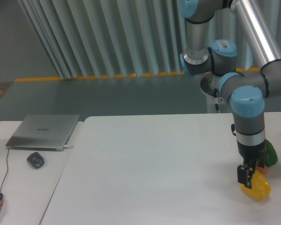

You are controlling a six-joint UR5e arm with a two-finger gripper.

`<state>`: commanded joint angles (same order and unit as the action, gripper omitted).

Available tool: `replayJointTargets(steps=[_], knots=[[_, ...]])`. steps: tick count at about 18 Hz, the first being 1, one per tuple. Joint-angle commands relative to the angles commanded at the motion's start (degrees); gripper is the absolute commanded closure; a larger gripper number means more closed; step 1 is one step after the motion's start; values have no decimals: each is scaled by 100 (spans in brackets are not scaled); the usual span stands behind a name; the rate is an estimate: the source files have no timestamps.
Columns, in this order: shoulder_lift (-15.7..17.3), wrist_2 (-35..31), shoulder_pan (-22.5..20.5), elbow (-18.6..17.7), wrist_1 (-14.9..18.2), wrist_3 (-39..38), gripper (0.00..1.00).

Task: Place the yellow pepper in a basket
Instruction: 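Close the gripper around the yellow bell pepper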

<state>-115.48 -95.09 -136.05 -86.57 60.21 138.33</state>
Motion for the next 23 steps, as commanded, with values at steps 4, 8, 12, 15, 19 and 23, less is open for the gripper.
replayJointTargets(steps=[4, 8, 12, 15, 19, 23], knots=[[-27, -378, 44, -35, 0, 282, 0], [-53, -405, 44, -79, 0, 283, 0], [-176, -457, 70, -79, -9, 265, 0], [-229, -457, 70, -79, -9, 274, 0], [-334, -457, 79, -79, -61, 239, 0], [-308, -475, 79, -123, -79, 143, 41]])
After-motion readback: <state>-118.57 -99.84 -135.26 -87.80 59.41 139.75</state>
